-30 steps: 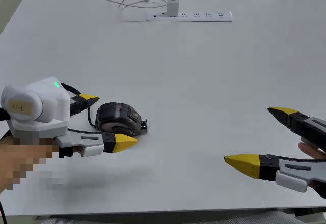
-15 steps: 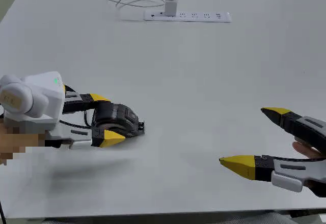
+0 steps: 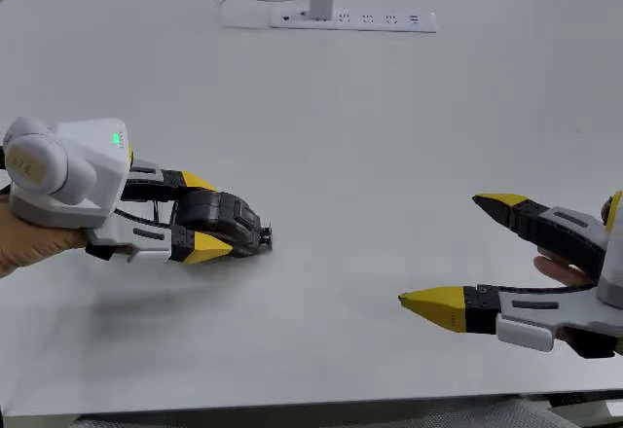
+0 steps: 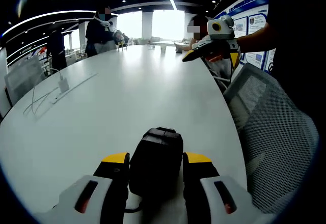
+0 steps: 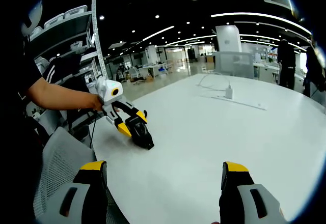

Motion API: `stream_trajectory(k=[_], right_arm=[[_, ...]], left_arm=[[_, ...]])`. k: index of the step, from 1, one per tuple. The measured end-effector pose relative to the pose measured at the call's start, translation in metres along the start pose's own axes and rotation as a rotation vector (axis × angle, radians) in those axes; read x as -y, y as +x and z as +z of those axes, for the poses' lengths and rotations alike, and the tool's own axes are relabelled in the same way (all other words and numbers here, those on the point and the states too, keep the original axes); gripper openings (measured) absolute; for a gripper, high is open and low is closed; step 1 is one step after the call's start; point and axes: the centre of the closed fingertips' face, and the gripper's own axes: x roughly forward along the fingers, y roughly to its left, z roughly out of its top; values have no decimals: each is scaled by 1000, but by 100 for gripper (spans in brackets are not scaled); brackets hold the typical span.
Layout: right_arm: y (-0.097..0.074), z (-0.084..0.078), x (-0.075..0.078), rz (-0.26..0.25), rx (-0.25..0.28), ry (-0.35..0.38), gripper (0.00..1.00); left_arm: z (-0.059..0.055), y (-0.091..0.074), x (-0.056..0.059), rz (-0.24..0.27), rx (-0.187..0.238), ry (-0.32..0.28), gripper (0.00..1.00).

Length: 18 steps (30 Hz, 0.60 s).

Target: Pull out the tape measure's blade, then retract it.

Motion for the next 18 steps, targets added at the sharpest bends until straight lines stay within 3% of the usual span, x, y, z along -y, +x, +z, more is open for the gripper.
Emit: stream_trajectory(k=[5,18], right_arm=[[5,1,-1,13,-8,-2,92],[26,-1,-7,65,-40,-18,89]], left_arm=[[-3,0,-2,-26,-21,18,35],[-5,0,-2,-49,-28,66,32]])
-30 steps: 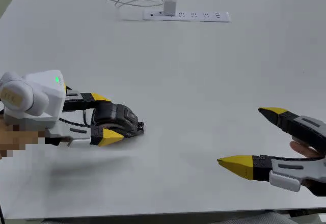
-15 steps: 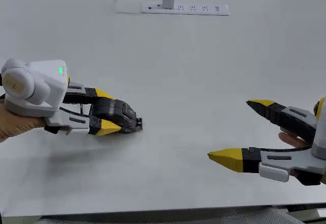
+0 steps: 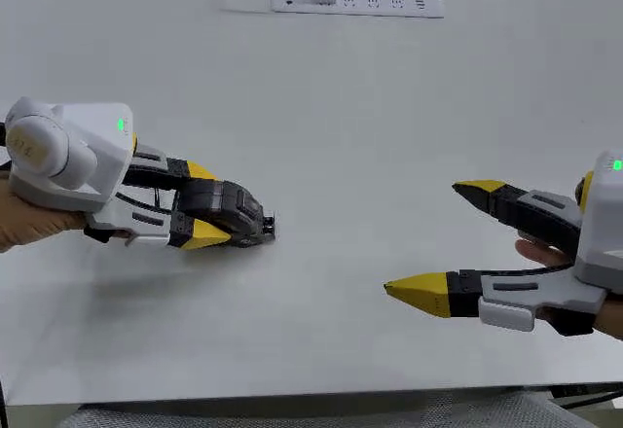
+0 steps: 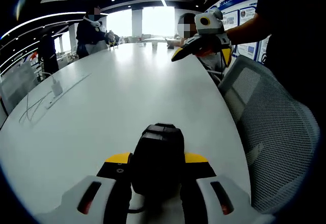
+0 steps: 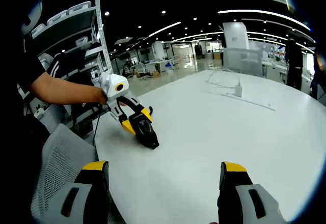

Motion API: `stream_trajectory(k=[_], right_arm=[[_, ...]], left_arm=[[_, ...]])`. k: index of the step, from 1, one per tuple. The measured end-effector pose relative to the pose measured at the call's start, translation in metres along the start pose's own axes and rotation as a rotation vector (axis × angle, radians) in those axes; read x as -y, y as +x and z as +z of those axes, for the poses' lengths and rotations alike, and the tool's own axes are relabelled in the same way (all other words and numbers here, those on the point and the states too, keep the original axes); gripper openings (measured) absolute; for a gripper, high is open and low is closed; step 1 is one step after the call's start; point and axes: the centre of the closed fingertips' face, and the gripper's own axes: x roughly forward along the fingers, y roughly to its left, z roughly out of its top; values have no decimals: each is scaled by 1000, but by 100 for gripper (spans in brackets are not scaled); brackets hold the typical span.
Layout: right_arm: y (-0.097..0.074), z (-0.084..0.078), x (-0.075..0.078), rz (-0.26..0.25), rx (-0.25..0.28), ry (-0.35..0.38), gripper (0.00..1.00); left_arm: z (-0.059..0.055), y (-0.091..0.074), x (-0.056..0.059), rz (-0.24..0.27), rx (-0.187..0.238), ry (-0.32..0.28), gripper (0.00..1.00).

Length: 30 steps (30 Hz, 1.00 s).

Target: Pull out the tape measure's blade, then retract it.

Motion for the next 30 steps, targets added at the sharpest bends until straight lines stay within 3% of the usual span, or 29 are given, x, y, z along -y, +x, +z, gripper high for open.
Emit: stream_trajectory(k=[30], right_arm=[[62,-4,-13,151,-69,-117,67]], left_arm=[[-3,0,0,-17,-13,22,31]])
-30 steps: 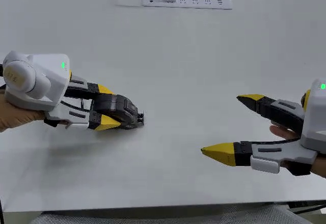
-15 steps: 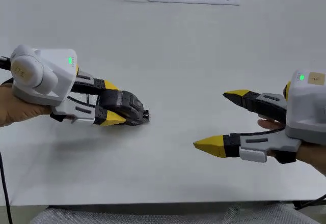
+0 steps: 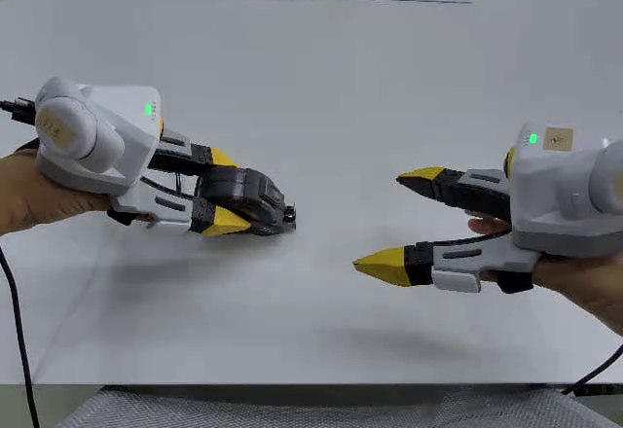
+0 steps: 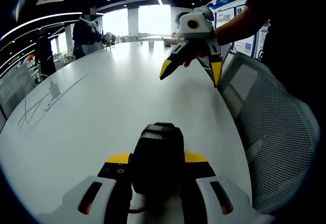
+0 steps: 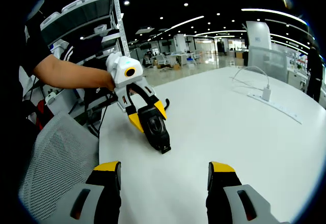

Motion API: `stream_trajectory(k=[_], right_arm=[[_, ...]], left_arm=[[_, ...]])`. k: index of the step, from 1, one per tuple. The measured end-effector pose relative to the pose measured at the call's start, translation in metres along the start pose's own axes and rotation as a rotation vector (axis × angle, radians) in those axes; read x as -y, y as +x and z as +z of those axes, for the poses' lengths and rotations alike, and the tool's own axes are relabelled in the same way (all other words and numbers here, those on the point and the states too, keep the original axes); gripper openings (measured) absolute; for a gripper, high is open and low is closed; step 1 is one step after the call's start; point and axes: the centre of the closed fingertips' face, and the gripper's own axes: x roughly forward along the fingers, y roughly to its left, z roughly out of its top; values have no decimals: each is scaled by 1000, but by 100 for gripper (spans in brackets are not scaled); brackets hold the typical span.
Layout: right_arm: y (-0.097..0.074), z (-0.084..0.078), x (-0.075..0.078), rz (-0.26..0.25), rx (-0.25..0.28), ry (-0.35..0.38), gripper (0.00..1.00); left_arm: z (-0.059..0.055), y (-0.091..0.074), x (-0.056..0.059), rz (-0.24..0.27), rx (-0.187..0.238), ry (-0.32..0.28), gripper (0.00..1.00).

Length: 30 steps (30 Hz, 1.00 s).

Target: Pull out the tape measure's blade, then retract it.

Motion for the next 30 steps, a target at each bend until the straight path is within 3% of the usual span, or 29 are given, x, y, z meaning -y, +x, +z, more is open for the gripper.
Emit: stream_trajectory(k=[15,30], right_arm=[[27,-7,-2,62,-44,-32,55],[57,-3,-4,119,-69,-129,43]], left_arm=[[0,0,2,-3,-3,4,31],[0,1,1,-10,-8,10,31]])
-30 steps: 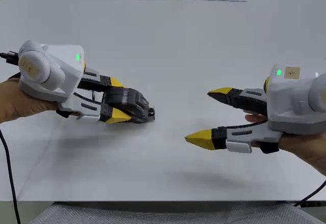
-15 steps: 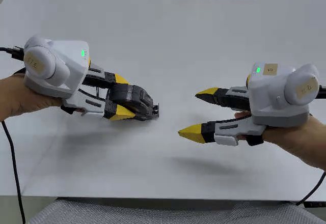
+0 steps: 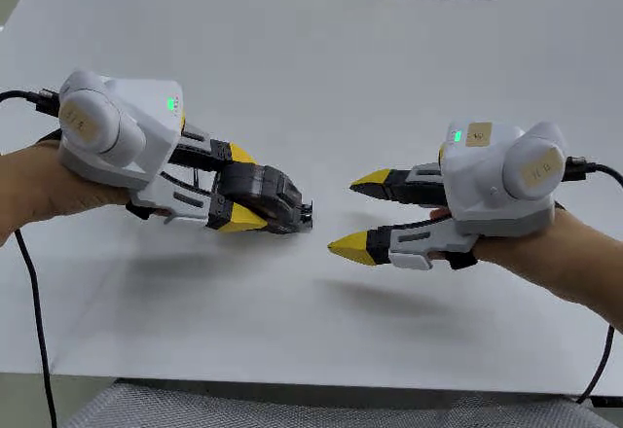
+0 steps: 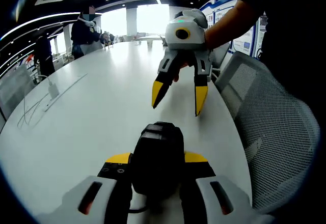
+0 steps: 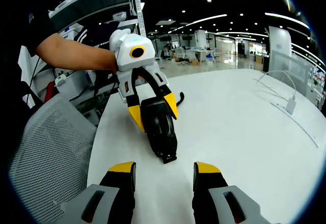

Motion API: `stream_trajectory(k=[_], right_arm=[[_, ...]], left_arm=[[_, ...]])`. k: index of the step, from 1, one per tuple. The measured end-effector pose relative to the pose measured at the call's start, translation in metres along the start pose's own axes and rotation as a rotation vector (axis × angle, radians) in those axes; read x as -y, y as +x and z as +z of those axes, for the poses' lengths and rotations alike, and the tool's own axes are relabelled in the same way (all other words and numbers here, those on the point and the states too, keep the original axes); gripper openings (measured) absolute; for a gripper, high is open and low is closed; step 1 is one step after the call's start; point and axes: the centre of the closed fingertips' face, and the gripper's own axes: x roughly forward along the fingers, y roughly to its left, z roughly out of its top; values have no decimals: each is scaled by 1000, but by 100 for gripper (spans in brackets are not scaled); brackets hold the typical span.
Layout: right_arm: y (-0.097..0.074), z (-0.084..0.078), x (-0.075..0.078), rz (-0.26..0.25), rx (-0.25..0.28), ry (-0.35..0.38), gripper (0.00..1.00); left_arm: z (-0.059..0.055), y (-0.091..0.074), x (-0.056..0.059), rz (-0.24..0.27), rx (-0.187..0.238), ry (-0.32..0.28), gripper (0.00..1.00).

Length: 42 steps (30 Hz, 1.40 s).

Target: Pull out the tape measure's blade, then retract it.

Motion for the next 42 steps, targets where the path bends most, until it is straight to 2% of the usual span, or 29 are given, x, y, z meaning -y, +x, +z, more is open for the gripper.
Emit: stream_trajectory(k=[11,19,25,42], right_arm=[[14,-6,4,21,-30,-44,39],[21,-5,6,25,-40,-74,32],[28,-5,4,54,-51,-100,24],[43,-9,6,96,-100,-171,18]], left_arm=[[0,0,0,-2,-2,1,31],[0,1,0,-3,-4,3,31],[0,1,0,-5,-5,3,31],[0,0,0,-9,-4,3,31]])
